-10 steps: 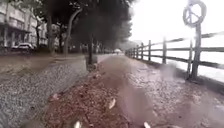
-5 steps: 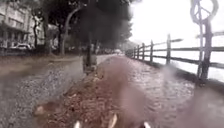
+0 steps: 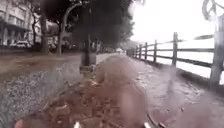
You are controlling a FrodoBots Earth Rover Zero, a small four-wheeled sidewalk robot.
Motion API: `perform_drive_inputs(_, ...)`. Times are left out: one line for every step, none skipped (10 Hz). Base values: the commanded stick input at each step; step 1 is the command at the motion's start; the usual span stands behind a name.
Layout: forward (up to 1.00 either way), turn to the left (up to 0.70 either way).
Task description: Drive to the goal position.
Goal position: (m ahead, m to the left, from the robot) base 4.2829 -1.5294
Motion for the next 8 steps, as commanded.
perform_drive_inputs(0.7, 0.0)
perform_drive_inputs(0.7, 0.0)
perform_drive_inputs(0.7, 0.0)
perform_drive_inputs(0.7, 0.0)
perform_drive_inputs(0.7, 0.0)
perform_drive_inputs(0.7, 0.0)
perform_drive_inputs(0.7, 0.0)
perform_drive_inputs(0.7, 0.0)
